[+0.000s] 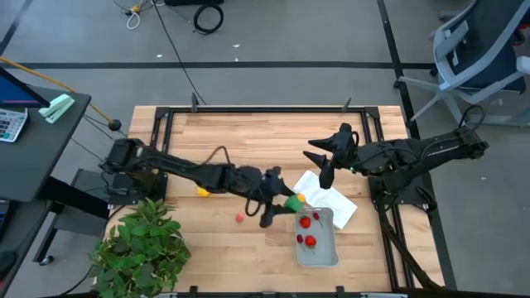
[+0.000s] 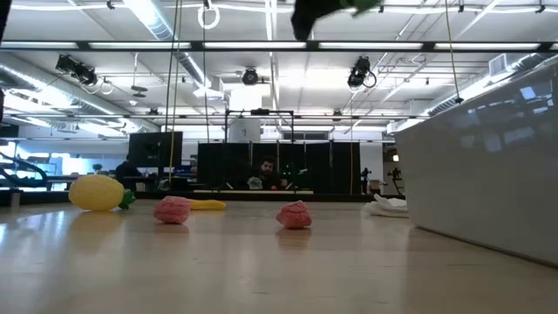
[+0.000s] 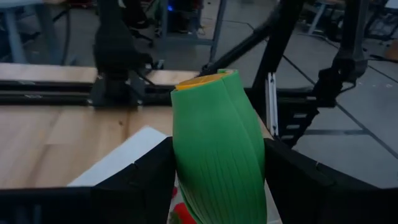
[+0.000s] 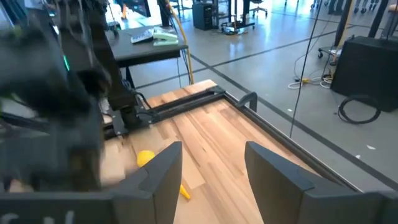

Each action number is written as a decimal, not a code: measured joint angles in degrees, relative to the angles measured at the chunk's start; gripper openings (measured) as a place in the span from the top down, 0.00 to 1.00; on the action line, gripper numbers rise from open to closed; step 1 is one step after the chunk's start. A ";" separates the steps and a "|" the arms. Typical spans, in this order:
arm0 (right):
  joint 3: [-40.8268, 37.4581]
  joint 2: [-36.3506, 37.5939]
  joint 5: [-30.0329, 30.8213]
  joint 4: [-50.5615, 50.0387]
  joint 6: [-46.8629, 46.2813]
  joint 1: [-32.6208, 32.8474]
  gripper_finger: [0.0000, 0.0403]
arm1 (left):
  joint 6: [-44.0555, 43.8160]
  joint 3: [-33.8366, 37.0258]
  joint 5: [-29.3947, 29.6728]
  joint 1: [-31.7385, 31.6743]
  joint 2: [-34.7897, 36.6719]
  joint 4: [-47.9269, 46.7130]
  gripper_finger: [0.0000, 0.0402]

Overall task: Pick and placing Produce into tupperware
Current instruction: Put the green corn into the gray bin

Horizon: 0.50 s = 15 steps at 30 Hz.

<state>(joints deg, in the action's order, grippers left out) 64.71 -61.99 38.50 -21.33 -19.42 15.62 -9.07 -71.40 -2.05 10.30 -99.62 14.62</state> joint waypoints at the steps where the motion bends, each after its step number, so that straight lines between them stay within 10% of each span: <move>1: 0.23 0.04 -0.01 0.01 0.03 0.00 0.55 | 0.22 0.05 -0.69 -0.01 -1.62 1.75 0.44; 15: 0.58 0.78 0.42 0.37 6.42 -0.13 0.55 | -0.82 -16.98 -7.24 -0.65 -22.40 3.30 0.43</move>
<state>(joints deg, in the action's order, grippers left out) 65.30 -61.21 38.92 -20.96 -13.00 15.49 -9.89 -88.38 -9.29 9.65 -122.02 17.91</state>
